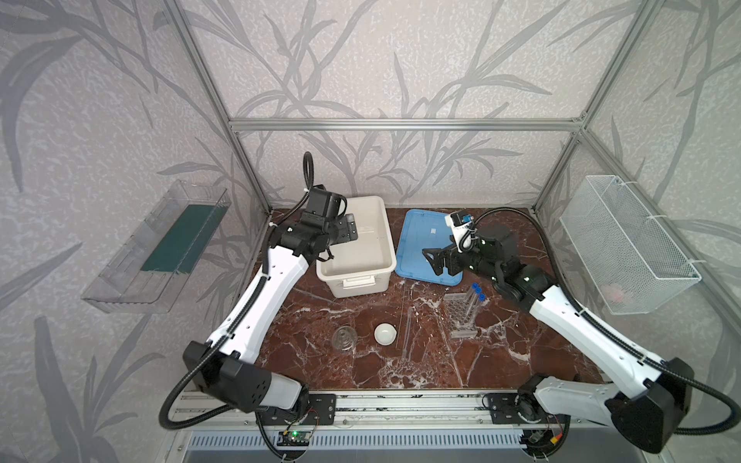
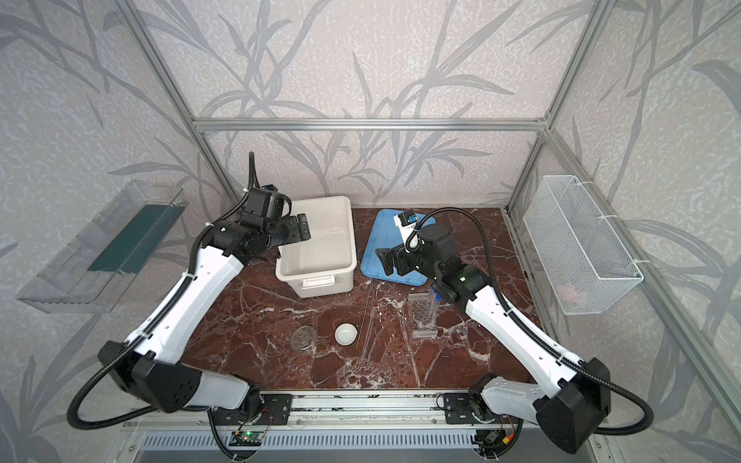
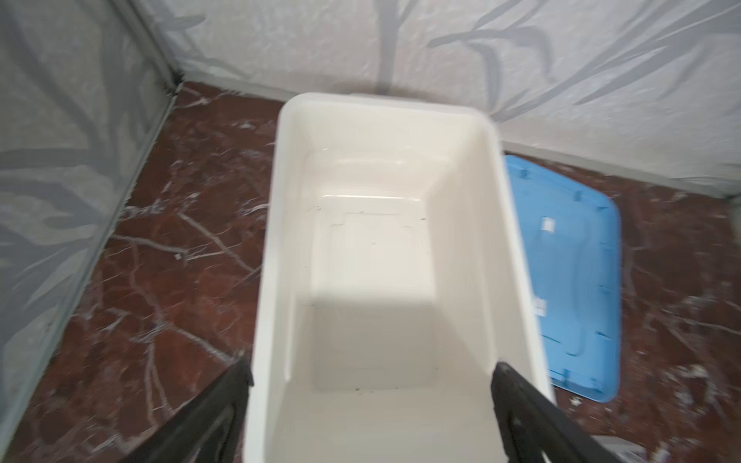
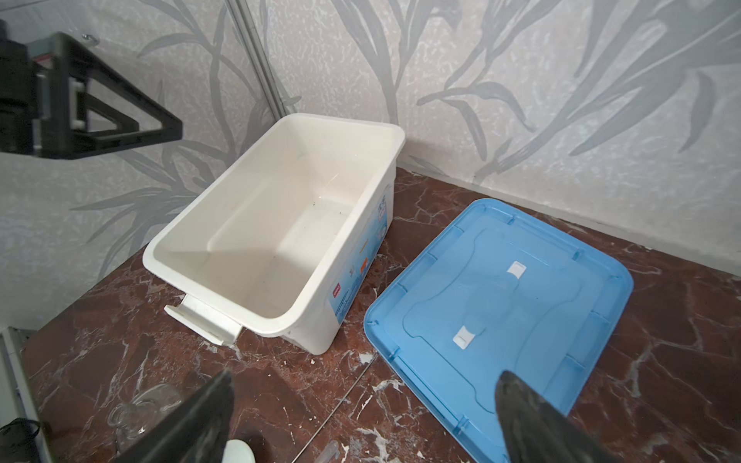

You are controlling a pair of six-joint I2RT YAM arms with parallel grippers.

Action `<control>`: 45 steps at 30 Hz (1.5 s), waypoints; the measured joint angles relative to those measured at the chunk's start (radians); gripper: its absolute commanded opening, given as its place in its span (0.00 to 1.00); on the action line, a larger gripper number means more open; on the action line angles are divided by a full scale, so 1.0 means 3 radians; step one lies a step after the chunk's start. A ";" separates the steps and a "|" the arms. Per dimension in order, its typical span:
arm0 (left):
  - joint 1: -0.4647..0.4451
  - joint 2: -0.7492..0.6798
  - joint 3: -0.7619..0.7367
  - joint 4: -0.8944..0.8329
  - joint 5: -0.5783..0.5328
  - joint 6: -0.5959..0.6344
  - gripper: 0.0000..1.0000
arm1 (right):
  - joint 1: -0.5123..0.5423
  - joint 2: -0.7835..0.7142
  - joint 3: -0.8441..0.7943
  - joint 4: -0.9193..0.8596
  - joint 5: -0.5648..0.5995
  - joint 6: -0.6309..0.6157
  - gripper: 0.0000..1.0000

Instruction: Organize the chemistry lab equipment

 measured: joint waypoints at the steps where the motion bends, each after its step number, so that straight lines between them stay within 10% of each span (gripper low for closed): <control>1: 0.0102 0.0103 0.0001 -0.0041 -0.0005 -0.0003 0.89 | 0.0047 0.0039 0.0000 -0.0006 -0.0009 -0.0006 0.99; 15: 0.0341 0.1240 0.0511 -0.0284 -0.0384 -0.0090 0.60 | 0.0225 0.0156 -0.0005 -0.0013 -0.0042 -0.0024 0.99; 26: 0.0434 0.1536 0.0680 -0.0459 -0.0298 -0.0163 0.19 | 0.0238 0.0156 -0.0117 -0.0003 -0.0004 -0.0064 0.99; 35: 0.0603 0.1263 0.0431 -0.0360 -0.0209 -0.0643 0.21 | 0.0240 0.0156 -0.0210 0.0011 0.0000 -0.0071 1.00; 45: 0.0575 0.0113 -0.0973 0.0343 -0.0047 -0.1347 0.27 | 0.0240 0.0079 -0.0272 0.0025 0.0085 -0.0086 0.99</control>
